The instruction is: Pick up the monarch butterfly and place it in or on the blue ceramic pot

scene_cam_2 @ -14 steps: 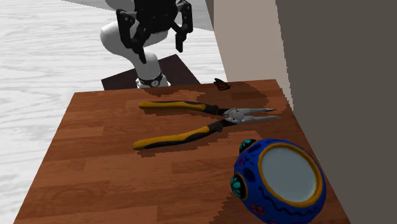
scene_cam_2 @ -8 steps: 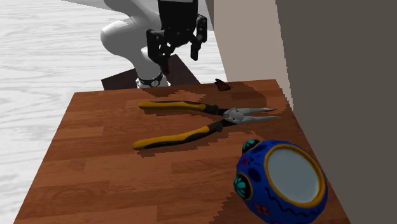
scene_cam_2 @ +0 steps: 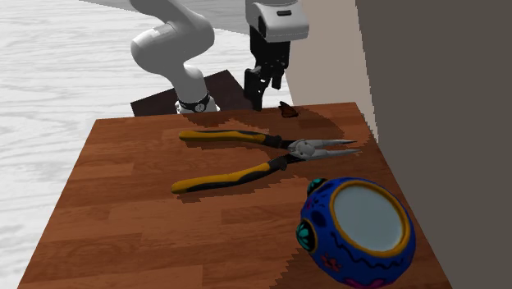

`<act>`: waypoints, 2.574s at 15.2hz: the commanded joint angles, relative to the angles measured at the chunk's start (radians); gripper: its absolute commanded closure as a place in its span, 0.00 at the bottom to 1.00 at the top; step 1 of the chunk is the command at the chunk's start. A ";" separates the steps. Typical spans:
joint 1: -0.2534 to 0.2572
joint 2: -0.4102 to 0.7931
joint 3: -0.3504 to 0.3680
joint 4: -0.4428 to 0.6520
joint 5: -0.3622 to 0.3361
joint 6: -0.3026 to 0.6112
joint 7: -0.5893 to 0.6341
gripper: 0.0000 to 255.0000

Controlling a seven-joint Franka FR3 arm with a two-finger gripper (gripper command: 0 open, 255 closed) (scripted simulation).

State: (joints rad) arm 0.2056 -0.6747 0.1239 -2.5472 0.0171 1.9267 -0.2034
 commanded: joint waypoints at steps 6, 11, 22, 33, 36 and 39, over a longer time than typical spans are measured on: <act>0.126 0.077 0.064 -0.104 0.052 0.221 -0.095 0.00; 0.127 0.112 0.071 -0.140 0.053 0.292 -0.096 0.00; 0.124 0.145 0.076 -0.167 0.052 0.352 -0.094 0.00; 0.125 0.137 0.074 -0.159 0.052 0.335 -0.095 1.00; 0.125 0.115 0.070 -0.132 0.051 0.286 -0.097 1.00; 0.125 0.096 0.065 -0.103 0.050 0.239 -0.100 1.00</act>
State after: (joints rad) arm 0.3311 -0.5746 0.1901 -2.6609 0.0679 2.1811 -0.3028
